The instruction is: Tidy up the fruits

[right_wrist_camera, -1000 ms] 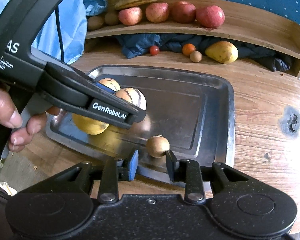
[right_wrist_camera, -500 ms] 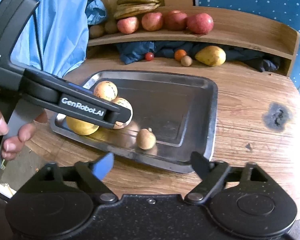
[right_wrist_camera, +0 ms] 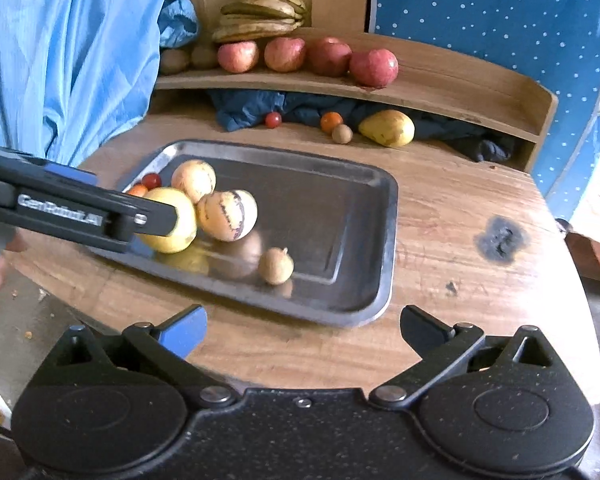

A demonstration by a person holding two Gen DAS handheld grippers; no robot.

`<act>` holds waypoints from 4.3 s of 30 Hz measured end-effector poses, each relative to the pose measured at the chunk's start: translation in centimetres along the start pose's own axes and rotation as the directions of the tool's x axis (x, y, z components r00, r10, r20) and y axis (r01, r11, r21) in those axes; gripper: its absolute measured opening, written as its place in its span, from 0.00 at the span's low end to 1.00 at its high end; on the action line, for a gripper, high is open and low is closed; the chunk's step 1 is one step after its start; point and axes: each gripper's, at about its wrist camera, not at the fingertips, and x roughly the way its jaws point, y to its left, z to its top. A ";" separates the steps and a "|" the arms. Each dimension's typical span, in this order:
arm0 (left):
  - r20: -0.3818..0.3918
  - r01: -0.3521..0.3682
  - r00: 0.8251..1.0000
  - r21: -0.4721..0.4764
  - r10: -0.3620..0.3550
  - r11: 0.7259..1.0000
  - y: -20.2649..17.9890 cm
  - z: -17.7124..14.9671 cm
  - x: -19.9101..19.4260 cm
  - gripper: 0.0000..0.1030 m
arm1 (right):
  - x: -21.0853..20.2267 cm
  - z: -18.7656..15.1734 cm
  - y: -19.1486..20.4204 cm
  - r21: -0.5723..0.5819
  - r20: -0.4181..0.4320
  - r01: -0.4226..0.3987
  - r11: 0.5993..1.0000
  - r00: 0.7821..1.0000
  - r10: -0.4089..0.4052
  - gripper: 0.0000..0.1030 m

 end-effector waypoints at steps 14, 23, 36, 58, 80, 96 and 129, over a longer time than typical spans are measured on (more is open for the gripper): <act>-0.054 -0.086 0.995 -0.027 0.084 0.996 4.0 -5.3 -3.8 1.00 | -4.9 -2.8 5.0 0.037 0.030 0.048 0.998 0.998 -0.049 0.99; -0.079 -0.137 0.988 -0.082 0.130 0.987 6.1 -5.3 -3.4 1.00 | -4.2 -1.8 6.3 0.011 0.030 0.038 0.999 0.999 -0.038 0.99; -0.116 -0.154 0.983 -0.094 0.143 0.984 4.3 -2.0 0.5 1.00 | -0.3 0.2 2.6 0.029 -0.008 0.009 1.000 1.000 -0.008 0.99; -0.080 -0.275 0.961 -0.172 0.264 0.946 -1.9 5.5 6.5 1.00 | 7.3 6.4 -8.6 -0.013 -0.017 -0.123 0.992 0.992 0.123 0.99; -0.045 -0.232 0.972 0.013 0.232 0.973 -3.1 13.1 11.9 1.00 | 11.6 10.6 -12.3 0.150 0.051 -0.102 0.983 0.994 0.095 0.99; -0.111 -0.080 0.990 0.070 0.087 0.994 -0.6 17.1 18.5 1.00 | 14.5 12.1 -10.9 0.171 -0.026 0.020 0.985 1.000 -0.016 0.99; -0.163 0.140 0.977 -0.005 -0.139 0.990 0.9 19.1 25.2 0.76 | 22.0 16.4 -8.0 0.067 -0.015 -0.060 0.996 0.998 0.061 0.61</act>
